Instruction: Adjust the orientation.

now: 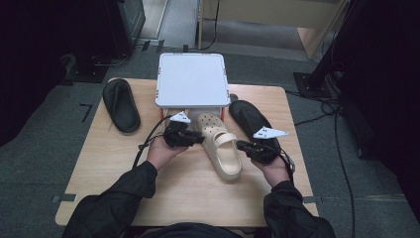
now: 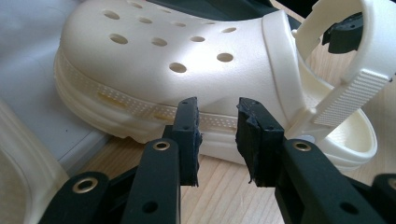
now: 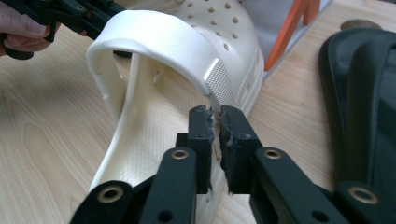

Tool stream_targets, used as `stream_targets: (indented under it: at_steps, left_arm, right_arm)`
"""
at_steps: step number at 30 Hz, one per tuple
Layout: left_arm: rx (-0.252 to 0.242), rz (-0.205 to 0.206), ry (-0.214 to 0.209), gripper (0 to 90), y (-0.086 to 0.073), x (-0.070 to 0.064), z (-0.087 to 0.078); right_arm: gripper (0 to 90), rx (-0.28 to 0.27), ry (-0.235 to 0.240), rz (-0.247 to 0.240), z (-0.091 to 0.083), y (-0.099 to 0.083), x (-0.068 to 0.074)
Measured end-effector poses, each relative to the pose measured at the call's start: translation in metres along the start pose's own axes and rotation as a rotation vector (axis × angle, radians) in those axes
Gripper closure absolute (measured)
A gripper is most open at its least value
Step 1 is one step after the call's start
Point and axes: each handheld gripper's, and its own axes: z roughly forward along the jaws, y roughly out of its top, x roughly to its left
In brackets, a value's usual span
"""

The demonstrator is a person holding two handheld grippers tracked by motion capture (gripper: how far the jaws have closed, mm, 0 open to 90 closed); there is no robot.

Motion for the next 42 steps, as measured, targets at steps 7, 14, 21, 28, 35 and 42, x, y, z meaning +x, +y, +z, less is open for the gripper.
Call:
stream_targets:
  at_steps: [7,14,21,28,35,42]
  left_arm:
    - [0.002,-0.001,0.000,69.8,-0.001,-0.001,0.001]
    - [0.005,-0.003,-0.007,69.9,-0.003,-0.002,0.002]
    - [0.007,-0.004,-0.010,69.9,-0.002,-0.002,0.007]
    - [0.008,-0.002,-0.001,69.5,-0.002,-0.001,0.008]
    - [-0.012,-0.016,0.034,70.7,-0.002,0.005,0.004]
    - [-0.028,-0.051,0.044,71.0,-0.002,0.013,-0.001]
  right_arm:
    - [81.9,0.008,-0.022,-0.002,0.017,0.005,-0.005]
    - [81.3,0.035,-0.041,0.000,0.008,-0.006,-0.012]
    - [81.2,0.152,-0.019,-0.006,0.014,-0.022,-0.010]
    - [83.3,0.135,-0.022,0.011,0.017,-0.020,-0.004]
    - [83.1,0.134,0.023,0.005,0.026,-0.020,0.008]
    - [82.2,0.108,0.044,0.002,0.035,-0.019,0.017]
